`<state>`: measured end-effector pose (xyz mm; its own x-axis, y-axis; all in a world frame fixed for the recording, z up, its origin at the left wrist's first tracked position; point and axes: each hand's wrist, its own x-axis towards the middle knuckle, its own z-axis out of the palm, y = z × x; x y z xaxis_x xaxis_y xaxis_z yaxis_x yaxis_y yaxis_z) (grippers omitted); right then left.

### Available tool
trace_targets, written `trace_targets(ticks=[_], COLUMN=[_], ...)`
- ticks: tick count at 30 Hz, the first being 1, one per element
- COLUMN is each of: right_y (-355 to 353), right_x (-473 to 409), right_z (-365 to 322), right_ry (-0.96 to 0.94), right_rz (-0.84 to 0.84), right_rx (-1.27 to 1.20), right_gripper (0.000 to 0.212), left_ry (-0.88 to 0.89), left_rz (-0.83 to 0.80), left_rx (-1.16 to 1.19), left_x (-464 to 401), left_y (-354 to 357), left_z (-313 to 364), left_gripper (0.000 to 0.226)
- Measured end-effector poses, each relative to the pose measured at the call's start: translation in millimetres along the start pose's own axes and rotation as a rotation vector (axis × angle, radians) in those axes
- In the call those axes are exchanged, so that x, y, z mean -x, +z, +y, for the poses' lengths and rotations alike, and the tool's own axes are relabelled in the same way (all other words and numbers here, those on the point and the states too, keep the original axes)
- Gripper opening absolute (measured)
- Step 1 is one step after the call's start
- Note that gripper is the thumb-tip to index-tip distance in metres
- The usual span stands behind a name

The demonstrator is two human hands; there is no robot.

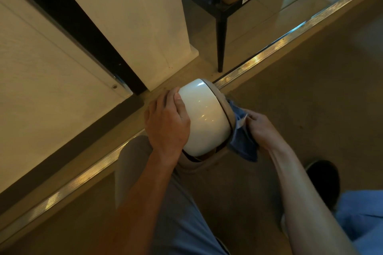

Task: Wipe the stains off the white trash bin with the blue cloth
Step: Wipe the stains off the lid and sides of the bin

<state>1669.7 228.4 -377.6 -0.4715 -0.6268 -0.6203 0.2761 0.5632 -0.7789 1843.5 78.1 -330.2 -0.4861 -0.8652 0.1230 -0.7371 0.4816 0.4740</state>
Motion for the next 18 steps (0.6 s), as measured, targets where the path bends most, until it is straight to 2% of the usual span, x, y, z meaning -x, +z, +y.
trace_targets(ticks=[2, 5, 10, 14, 18], right_y=[2, 1, 3, 0, 9], right_x=[0, -23, -40, -8, 19], right_z=[-4, -29, -46, -10, 18], right_ry=[-0.016, -0.082, -0.079, -0.069, -0.015], right_rz=[0.005, -0.084, -0.128, -0.024, 0.037], right_rx=[0.015, 0.116, 0.111, 0.063, -0.096], right_gripper=[0.028, 0.018, 0.021, 0.027, 0.035], left_ry=[0.014, 0.030, 0.036, 0.028, 0.039], left_rz=[0.002, 0.005, 0.015, 0.020, 0.036], left_rx=[0.005, 0.019, 0.023, 0.014, 0.020], left_x=[0, 0, 1, 0, -1], left_y=[-1, -1, -1, 2, 2], left_z=[0, -2, -2, -3, -4], left_gripper=[0.039, 0.039, 0.043, 0.042, 0.044])
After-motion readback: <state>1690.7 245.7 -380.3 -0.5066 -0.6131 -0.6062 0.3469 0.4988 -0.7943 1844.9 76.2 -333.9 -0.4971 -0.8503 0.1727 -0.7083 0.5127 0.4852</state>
